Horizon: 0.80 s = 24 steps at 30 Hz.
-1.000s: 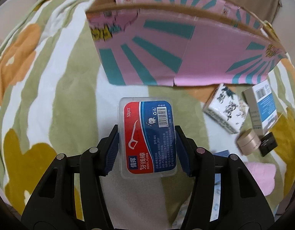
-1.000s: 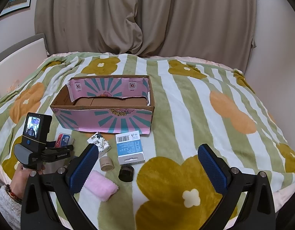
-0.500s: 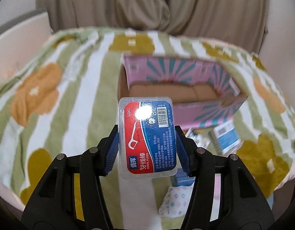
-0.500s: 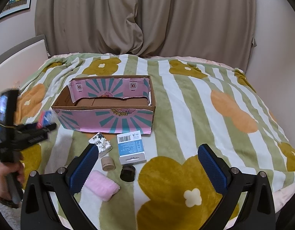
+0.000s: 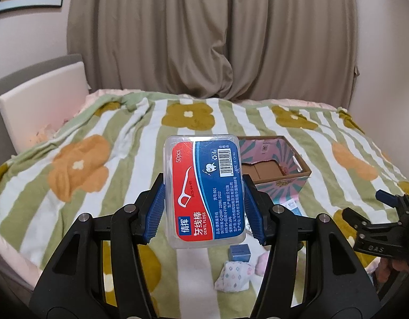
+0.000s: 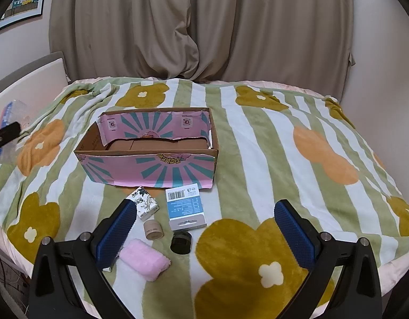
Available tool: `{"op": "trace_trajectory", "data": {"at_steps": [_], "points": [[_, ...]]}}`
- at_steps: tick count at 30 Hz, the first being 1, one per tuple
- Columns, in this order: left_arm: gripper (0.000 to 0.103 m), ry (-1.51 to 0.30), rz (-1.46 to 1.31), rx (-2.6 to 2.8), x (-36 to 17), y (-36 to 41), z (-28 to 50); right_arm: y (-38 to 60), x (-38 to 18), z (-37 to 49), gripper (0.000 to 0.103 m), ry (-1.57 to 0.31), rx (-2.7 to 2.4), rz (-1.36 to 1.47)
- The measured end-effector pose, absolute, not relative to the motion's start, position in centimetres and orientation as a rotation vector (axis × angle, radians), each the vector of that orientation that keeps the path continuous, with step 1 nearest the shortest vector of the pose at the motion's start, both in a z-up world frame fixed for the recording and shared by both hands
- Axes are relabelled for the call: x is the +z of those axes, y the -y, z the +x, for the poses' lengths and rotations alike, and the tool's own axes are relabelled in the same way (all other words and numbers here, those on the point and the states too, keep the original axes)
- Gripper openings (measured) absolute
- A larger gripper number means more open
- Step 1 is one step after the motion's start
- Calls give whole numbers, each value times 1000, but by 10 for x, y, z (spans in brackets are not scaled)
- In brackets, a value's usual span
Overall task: Organize objects
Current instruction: 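Hold the floss pack up while the right gripper grasps the white-blue SUPER DEER box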
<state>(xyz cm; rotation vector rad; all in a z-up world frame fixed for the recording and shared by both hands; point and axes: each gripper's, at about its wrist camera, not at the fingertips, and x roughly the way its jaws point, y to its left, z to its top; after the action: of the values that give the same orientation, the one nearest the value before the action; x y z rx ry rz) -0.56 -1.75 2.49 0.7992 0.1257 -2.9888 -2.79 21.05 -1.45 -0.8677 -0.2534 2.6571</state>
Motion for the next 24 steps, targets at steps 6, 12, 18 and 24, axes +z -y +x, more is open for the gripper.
{"op": "trace_trajectory", "data": {"at_steps": [6, 12, 18, 24], "points": [[51, -140, 789, -2982, 26, 19, 3, -214, -17, -35, 103, 266, 2651, -880], [51, -155, 785, -2968, 25, 23, 7, -232, -35, -82, 103, 322, 2633, -1011], [51, -169, 773, -2953, 26, 26, 11, -251, -77, -139, 103, 311, 2586, -1292], [51, -177, 780, -2939, 26, 29, 16, -252, -122, -173, 103, 380, 2500, -1482]]}}
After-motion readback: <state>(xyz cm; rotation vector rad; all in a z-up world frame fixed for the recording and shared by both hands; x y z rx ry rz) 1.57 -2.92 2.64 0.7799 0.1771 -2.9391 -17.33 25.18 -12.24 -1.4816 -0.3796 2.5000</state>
